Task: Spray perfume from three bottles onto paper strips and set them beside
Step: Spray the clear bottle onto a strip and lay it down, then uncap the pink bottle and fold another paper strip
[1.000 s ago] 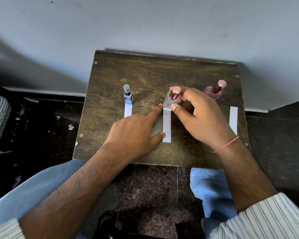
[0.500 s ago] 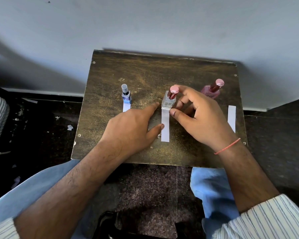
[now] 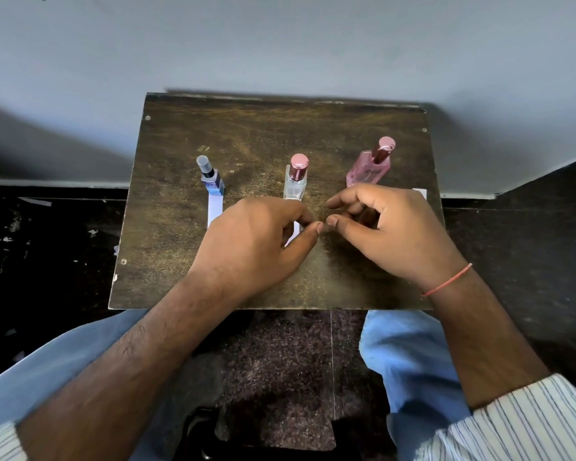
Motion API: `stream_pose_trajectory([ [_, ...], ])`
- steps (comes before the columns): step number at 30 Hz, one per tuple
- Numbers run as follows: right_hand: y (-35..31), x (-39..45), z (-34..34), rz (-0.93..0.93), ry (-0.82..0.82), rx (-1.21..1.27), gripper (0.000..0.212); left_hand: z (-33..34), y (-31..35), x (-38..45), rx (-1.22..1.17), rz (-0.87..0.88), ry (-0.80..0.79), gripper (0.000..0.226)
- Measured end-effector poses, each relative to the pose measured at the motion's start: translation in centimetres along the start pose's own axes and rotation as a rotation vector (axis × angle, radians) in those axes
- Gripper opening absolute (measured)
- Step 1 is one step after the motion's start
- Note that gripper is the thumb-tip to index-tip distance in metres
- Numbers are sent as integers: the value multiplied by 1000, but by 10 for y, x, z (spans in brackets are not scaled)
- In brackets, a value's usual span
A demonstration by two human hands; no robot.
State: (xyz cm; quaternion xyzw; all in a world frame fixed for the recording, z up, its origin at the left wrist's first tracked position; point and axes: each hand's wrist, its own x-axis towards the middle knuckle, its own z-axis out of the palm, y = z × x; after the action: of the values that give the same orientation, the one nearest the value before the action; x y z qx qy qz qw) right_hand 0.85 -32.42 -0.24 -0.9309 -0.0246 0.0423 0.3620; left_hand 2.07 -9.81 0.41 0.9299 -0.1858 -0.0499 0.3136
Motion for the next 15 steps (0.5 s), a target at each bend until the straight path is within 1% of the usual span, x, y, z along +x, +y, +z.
stream_pose_trajectory([
  [3,7,-5,-6,22,45,-13,10,5,5,2,-51,40,-26,30],
  [4,10,-6,-8,30,68,-13,9,7,6,3,-61,44,-34,31],
  [8,18,-7,-15,35,221,-16,26,15,10,4,-79,34,-45,34],
  [11,24,-2,-17,51,317,28,30,19,12,5,-96,42,-55,39],
  [12,26,0,-17,59,331,53,34,19,13,5,-99,45,-60,39],
  [15,31,4,-18,76,319,84,66,19,13,7,-110,60,-80,37],
])
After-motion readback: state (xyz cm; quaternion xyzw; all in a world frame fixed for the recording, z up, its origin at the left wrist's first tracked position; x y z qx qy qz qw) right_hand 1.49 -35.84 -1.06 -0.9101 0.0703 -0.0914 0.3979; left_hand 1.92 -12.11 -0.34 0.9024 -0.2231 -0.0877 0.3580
